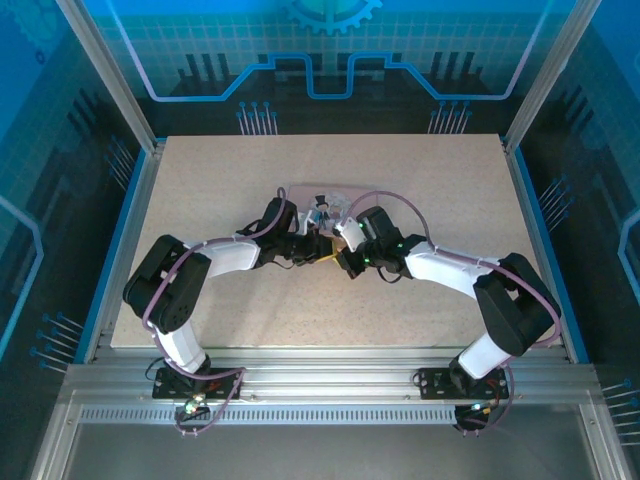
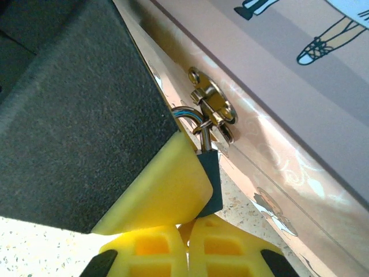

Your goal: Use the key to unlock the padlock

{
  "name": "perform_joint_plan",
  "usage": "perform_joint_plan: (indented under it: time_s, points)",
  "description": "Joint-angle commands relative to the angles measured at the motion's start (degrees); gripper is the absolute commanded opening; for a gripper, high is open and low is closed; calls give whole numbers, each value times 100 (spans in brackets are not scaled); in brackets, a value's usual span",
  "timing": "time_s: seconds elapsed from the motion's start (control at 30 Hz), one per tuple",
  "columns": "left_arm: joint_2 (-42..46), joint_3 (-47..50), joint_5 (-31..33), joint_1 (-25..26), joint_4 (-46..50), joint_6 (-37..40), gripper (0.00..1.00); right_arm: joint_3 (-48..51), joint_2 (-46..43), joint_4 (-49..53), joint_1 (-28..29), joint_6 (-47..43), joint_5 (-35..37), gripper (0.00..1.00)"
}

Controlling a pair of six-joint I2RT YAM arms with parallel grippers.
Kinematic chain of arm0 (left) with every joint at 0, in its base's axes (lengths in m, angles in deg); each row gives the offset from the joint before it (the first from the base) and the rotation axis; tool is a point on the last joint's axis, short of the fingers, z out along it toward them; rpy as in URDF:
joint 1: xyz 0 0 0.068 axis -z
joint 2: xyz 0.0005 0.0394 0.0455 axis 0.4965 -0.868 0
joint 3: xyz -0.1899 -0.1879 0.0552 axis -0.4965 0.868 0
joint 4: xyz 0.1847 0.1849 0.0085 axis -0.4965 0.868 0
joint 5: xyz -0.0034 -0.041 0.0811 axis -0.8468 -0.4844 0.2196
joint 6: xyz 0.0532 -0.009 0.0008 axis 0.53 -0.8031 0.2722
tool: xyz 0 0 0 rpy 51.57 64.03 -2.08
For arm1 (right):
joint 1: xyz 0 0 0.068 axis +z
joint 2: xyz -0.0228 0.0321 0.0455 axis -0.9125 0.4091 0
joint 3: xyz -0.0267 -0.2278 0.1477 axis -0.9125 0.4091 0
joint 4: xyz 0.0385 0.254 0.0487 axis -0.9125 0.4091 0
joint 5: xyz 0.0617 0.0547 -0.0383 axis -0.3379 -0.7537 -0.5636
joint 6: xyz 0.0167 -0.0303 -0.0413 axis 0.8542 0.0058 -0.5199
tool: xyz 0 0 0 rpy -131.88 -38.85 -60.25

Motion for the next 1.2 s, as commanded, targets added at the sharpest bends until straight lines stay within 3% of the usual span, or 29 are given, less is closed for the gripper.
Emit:
perform_joint_plan:
  time_s: [0.0, 0.03, 0.1, 0.37, 0.47, 0.6, 0.67, 0.8, 0.93, 1.17]
  points:
    - [225, -113, -446, 14, -110, -55, 0, -121, 63, 17, 38, 99, -22, 15]
    - [226, -112, -448, 13, -108, -53, 0, -97, 49, 0, 36, 117, 26, 27]
    - [226, -113, -463, 12, -101, -52, 0, -44, 10, -25, 40, 125, 83, 36]
    - [212, -132, -483, 13, -84, -49, 0, 3, -63, -3, 46, 112, 121, 36]
    - [210, -130, -492, 12, -97, -56, 0, 3, -39, 56, 44, 76, 141, 30]
    - [214, -121, -487, 11, -110, -60, 0, -6, -4, 87, 49, 38, 66, 9]
    - [203, -121, -492, 13, -116, -63, 0, -6, 0, 85, 50, 45, 68, 5]
    - [211, -95, -493, 13, -110, -46, 0, 2, -28, 87, 35, 57, 124, 8]
    - [207, -69, -492, 10, -110, -49, 0, 3, -125, 61, 29, 91, 211, 36]
    - [189, -90, -512, 5, -88, -24, 0, 202, -255, 96, 40, 93, 288, 41]
